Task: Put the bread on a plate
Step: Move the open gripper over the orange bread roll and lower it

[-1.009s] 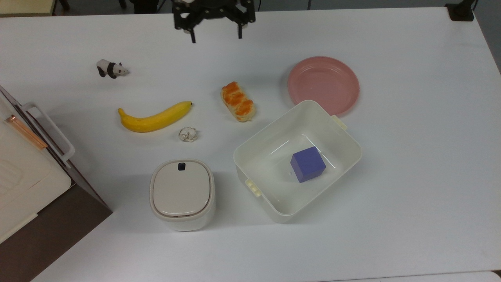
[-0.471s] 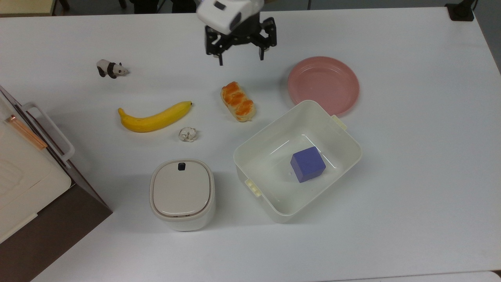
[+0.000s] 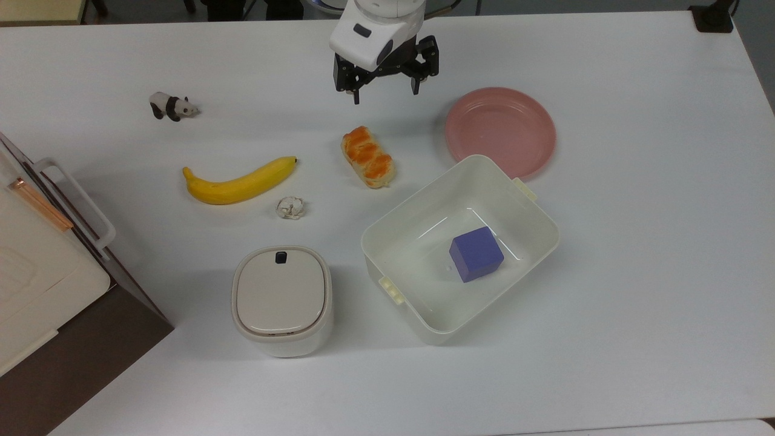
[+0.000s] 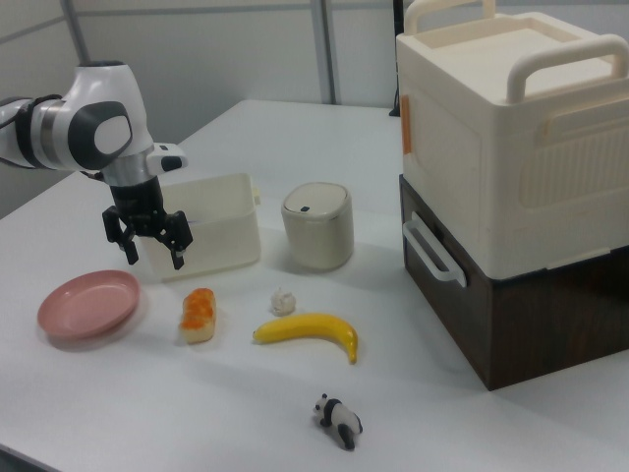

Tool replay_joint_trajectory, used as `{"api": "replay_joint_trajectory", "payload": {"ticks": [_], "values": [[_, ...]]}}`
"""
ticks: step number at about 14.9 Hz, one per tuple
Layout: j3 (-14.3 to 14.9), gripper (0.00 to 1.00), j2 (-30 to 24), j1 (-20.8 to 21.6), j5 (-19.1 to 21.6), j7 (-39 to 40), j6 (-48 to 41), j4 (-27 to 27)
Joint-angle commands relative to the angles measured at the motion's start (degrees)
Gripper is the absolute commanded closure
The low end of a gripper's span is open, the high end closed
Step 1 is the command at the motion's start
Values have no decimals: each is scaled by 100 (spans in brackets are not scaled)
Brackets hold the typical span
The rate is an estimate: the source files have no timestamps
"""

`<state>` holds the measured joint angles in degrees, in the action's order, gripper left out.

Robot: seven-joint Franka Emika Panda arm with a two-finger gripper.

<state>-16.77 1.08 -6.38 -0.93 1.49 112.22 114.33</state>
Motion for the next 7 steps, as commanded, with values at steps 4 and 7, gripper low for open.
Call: {"api": "replay_joint_trajectory", "payload": {"ticks": [4, 7], "values": [[60, 2, 436, 163, -143, -88, 247, 73], [69, 2, 883, 199, -530, -88, 274, -93]]}}
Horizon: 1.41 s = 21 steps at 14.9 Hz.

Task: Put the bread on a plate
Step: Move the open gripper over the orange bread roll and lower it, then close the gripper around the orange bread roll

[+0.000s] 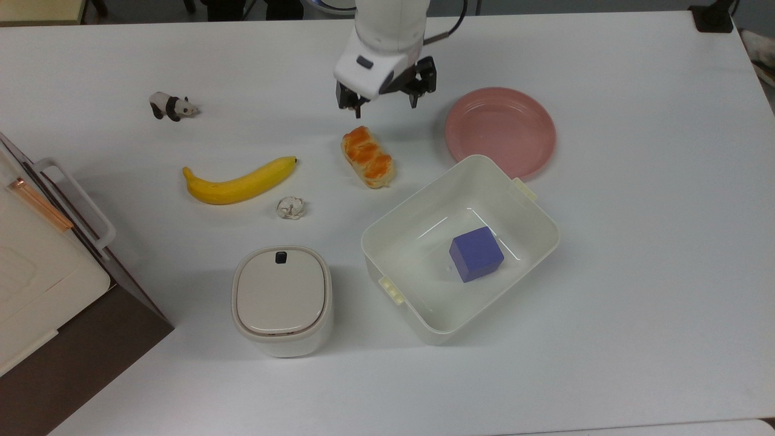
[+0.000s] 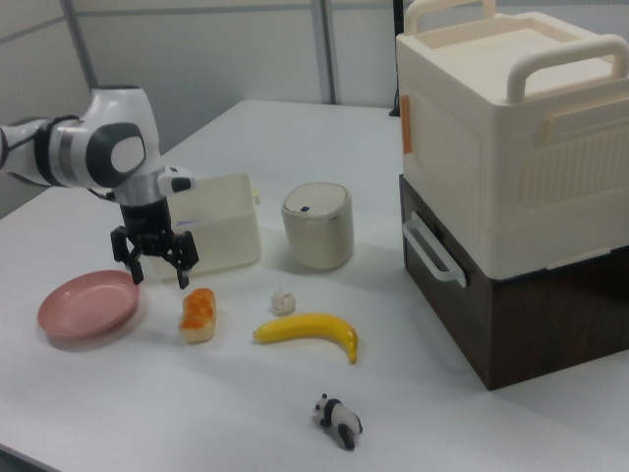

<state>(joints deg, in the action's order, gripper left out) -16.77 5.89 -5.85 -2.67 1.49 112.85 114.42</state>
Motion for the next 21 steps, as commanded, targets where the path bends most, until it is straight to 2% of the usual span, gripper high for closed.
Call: {"api": "replay_joint_trajectory", "payload": {"ticks": [1, 6, 18, 20, 21], "values": [[69, 2, 578, 146, -488, -88, 264, -191], [147, 0, 1098, 85, -673, -61, 475, -657], [183, 1, 1265, 41, -1016, -35, 440, -570], [183, 4, 1318, 58, -1200, -79, 431, -447], [183, 10, 1326, 76, -1245, -79, 423, -429]]}}
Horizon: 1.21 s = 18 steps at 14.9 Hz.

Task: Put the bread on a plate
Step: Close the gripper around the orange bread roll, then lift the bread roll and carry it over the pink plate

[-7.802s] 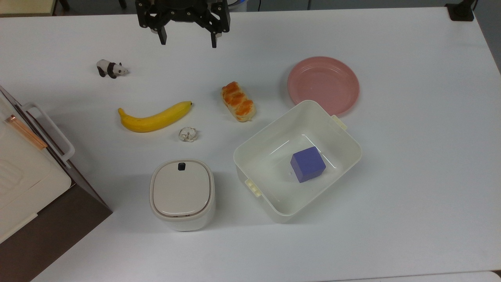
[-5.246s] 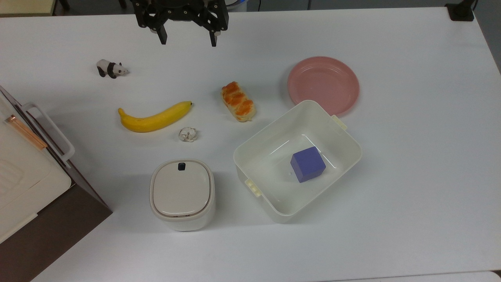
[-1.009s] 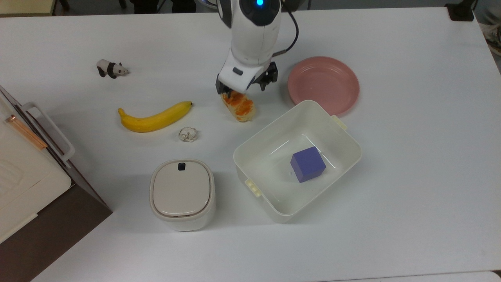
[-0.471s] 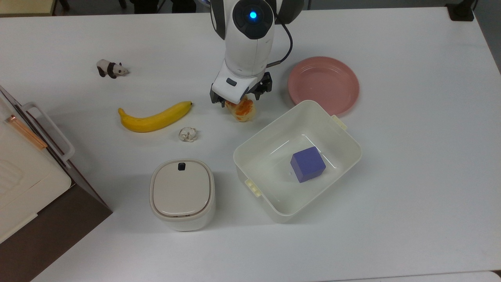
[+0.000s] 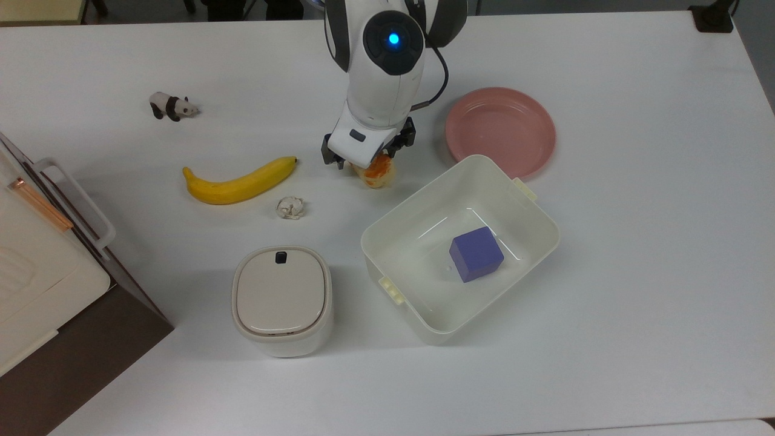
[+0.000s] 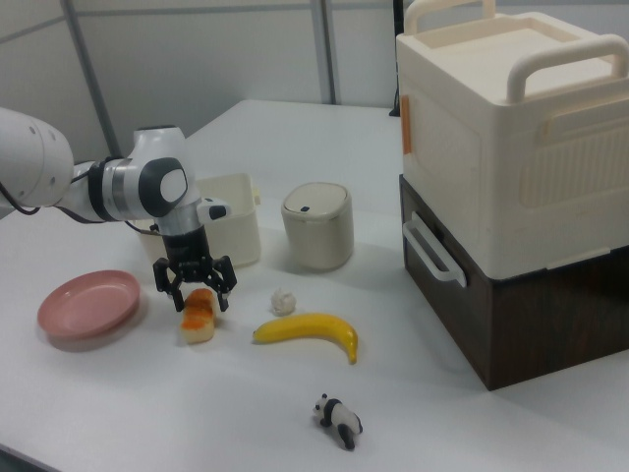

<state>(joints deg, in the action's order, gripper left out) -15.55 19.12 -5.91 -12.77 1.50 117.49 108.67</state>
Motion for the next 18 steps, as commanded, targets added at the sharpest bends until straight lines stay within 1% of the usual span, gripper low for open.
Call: {"api": "replay_joint_trajectory", "payload": {"ticks": [1, 3, 4, 5, 6, 8, 9, 11, 13, 15, 18], "values": [[61, 15, 4, 81, -235, -80, -42, 164], [61, 36, 4, 81, -235, -88, -51, 164], [61, 55, -5, 81, -244, -88, -51, 164], [61, 63, 4, 81, -244, -80, -60, 155], [61, 66, -5, 81, -244, -80, -68, 146], [52, 68, -75, 89, -244, -88, -95, 120], [26, 71, -223, 107, -226, -80, -330, 85], [-53, 71, -469, 194, -191, -45, -699, 15], [-141, 71, -785, 387, -165, -18, -1016, 14], [-150, 71, -1015, 642, -104, -18, -1228, 14], [-150, 71, -1226, 985, 212, -53, -1308, 5]]}}
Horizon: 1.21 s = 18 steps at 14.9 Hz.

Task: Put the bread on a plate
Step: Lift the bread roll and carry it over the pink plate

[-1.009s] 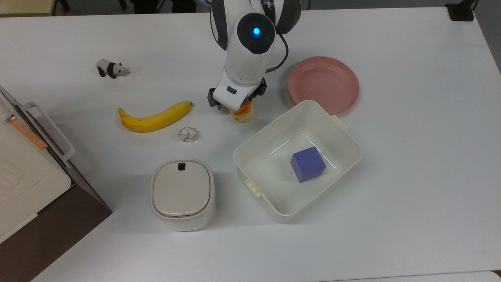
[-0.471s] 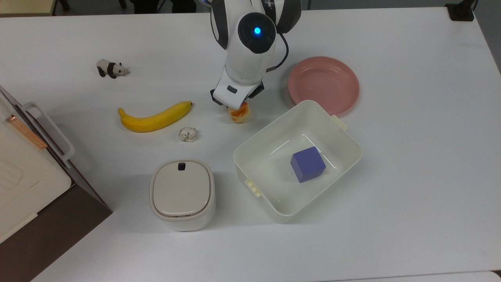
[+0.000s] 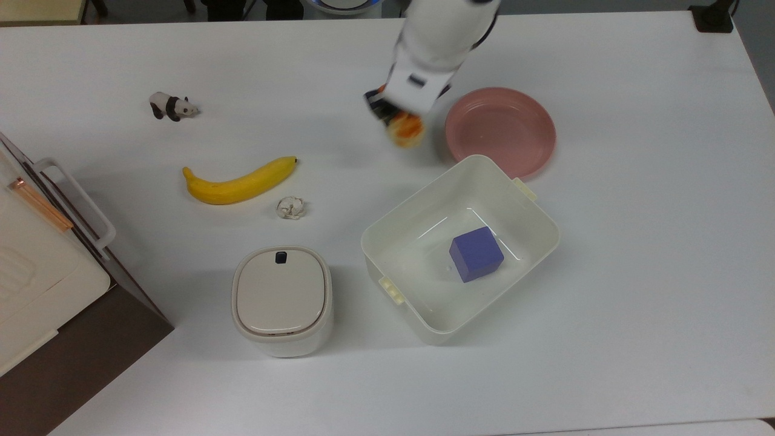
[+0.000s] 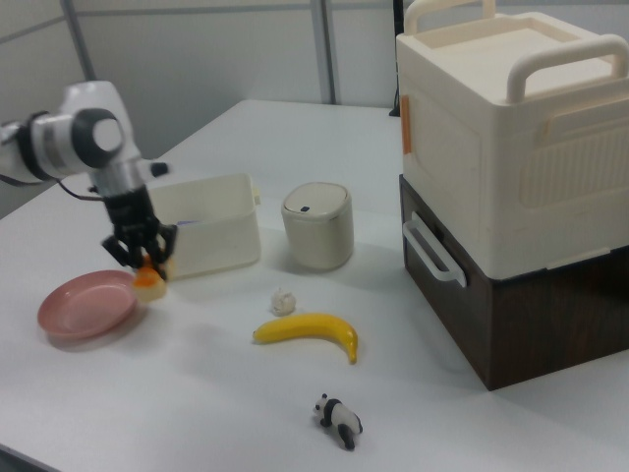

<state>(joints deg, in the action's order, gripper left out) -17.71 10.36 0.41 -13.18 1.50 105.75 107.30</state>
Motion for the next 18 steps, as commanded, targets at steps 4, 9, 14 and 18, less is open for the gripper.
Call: {"api": "replay_joint_trajectory", "payload": {"ticks": [4, 9, 14, 18], "values": [[66, 71, -71, 933, 272, -228, -107, 29], [75, 70, 518, 1513, 176, -246, -124, -331], [84, 63, 1160, 1795, -79, -554, -124, -814], [84, 9, 1205, 1787, -184, -563, -124, -912]]}}
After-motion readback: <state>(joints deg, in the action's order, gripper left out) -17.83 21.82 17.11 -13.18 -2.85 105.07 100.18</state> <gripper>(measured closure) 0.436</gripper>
